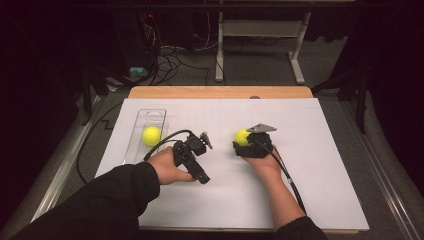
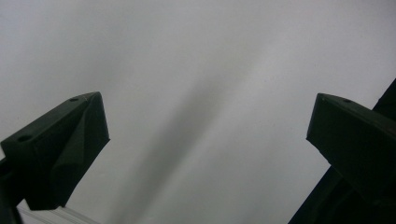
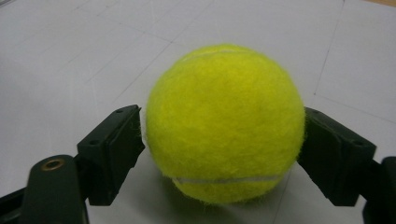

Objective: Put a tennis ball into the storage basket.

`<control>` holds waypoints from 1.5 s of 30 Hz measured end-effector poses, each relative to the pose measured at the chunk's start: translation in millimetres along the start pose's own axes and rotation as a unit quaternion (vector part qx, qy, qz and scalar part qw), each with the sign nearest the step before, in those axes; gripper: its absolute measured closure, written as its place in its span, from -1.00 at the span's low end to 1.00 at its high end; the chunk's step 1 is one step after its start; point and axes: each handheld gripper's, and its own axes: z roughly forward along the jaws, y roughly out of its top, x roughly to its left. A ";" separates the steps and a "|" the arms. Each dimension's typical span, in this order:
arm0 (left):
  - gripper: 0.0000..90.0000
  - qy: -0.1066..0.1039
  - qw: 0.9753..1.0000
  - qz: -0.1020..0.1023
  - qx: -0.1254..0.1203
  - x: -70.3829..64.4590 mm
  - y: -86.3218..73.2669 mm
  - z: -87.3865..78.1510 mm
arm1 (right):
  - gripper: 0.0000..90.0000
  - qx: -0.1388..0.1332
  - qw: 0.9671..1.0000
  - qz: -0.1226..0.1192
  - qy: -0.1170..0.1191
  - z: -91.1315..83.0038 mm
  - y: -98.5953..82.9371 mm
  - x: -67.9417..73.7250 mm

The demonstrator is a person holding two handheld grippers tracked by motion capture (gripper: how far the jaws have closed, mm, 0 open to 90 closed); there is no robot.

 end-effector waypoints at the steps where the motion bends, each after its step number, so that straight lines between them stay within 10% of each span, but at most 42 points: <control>1: -1.00 0.000 1.000 0.000 0.001 0.2 -0.1 -0.2 | -0.51 0.000 1.000 0.000 0.000 0.4 0.0 -0.5; 23: -1.00 -0.001 1.000 0.001 0.004 -0.9 2.4 3.4 | -0.39 -0.007 1.000 -0.014 -0.001 -3.5 0.1 3.1; 45: -0.99 -0.001 1.000 0.001 0.008 -2.0 4.6 5.7 | -0.39 -0.059 0.998 -0.027 0.009 -48.6 -4.2 12.0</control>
